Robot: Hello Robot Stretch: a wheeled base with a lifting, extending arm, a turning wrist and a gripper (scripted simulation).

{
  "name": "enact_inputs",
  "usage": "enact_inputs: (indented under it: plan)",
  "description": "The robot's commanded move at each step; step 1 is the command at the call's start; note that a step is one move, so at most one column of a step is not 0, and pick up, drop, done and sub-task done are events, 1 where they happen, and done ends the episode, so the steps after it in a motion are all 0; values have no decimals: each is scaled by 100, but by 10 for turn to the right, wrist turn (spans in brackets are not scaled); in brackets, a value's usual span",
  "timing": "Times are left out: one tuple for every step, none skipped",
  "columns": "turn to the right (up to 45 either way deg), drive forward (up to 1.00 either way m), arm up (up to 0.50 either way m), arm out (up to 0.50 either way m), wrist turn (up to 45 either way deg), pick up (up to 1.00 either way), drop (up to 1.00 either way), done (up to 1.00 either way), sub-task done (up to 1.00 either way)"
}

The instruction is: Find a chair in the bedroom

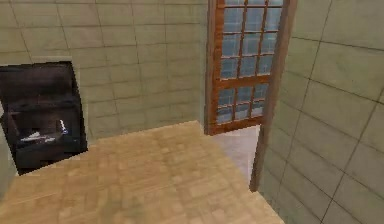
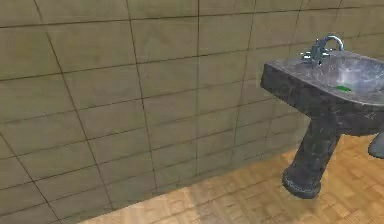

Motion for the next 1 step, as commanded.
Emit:
enact_inputs:
  plan:
    - [0, 100, 0, 0, 0, 0, 0, 0, 0]
